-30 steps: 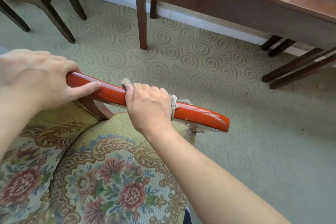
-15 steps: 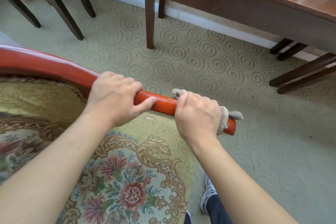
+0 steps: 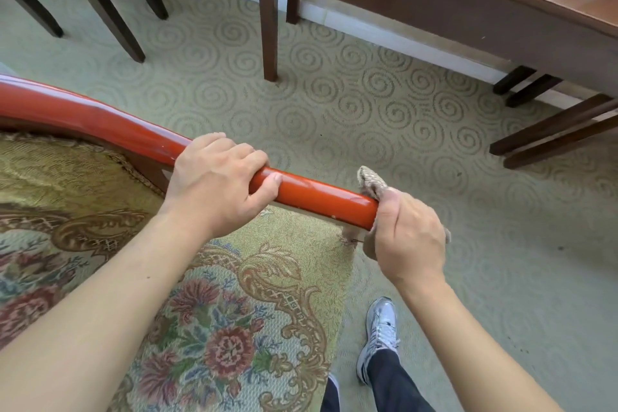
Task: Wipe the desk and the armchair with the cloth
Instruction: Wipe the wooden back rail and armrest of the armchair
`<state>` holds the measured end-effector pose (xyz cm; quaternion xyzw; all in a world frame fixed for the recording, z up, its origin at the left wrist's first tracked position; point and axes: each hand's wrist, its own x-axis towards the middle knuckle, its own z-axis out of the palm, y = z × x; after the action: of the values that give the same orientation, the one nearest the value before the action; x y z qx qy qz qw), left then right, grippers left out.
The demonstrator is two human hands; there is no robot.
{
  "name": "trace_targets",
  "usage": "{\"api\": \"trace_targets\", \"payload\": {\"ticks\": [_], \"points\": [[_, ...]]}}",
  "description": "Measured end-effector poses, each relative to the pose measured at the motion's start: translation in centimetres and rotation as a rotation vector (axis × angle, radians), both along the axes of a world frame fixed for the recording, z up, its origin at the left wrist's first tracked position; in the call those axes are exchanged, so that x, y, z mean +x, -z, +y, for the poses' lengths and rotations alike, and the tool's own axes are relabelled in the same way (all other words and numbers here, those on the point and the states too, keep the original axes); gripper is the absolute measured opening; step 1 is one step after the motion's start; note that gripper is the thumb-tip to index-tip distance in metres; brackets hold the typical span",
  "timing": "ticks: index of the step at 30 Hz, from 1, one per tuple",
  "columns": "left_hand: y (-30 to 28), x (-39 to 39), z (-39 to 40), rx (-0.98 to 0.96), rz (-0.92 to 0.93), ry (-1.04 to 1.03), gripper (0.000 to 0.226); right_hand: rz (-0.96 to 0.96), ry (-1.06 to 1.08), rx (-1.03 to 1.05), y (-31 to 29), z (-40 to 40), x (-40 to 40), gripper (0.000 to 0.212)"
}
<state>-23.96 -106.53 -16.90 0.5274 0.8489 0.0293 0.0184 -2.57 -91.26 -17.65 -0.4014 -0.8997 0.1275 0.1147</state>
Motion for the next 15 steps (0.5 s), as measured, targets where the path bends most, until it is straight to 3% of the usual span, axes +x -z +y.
{"api": "trace_targets", "payload": {"ticks": [5, 12, 15], "points": [[-0.2, 0.3, 0.2, -0.005, -0.017, -0.013, 0.056, -0.023, 0.105, 0.157, -0.9, -1.6, -3.6, 0.039], [-0.2, 1.1, 0.4, 0.051, -0.006, -0.079, 0.050, -0.138, -0.209, -0.036, -2.2, -4.6, -10.2, 0.045], [-0.2, 1.7, 0.6, 0.068, -0.049, -0.140, 0.050, -0.100, -0.295, 0.012, -1.7, -3.5, -8.6, 0.045]]}}
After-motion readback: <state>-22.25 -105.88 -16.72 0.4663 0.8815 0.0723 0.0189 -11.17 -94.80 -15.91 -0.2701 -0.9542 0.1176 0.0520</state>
